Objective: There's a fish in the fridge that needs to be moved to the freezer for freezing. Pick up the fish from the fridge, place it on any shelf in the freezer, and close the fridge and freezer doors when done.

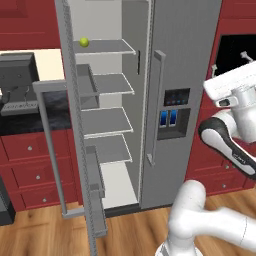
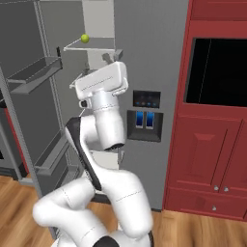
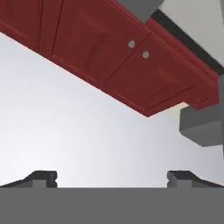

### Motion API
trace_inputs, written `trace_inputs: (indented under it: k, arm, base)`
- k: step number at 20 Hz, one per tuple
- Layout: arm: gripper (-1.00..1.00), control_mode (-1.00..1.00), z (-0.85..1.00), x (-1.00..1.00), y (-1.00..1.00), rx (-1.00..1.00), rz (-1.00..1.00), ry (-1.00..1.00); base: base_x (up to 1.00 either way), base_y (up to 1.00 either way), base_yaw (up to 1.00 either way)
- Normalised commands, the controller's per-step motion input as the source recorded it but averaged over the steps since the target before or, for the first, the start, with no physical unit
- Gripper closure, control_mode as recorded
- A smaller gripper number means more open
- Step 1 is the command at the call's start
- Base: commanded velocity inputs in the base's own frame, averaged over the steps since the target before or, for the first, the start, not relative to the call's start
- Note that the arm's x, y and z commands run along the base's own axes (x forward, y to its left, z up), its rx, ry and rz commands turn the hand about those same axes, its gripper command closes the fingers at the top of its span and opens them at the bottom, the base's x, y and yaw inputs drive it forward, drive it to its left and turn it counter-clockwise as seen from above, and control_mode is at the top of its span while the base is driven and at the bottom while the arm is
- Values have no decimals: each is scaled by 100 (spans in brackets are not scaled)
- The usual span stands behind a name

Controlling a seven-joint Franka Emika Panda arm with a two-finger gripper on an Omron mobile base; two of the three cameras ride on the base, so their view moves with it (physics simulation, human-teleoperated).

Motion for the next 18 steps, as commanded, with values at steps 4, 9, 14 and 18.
trace_inputs:
  k: [4, 9, 14, 18]
  arm:
    - [-100, -100, 2, -100, 94, -52, -5, 0]
    - [-100, -100, 4, -91, 60, -63, -19, 3]
    - [-100, -100, 9, -60, 36, -67, -28, 11]
    - [-100, -100, -21, -44, 54, -74, -31, 18]
  base:
    - [0, 0, 0]
    - [0, 0, 0]
    - [0, 0, 0]
    - [0, 0, 0]
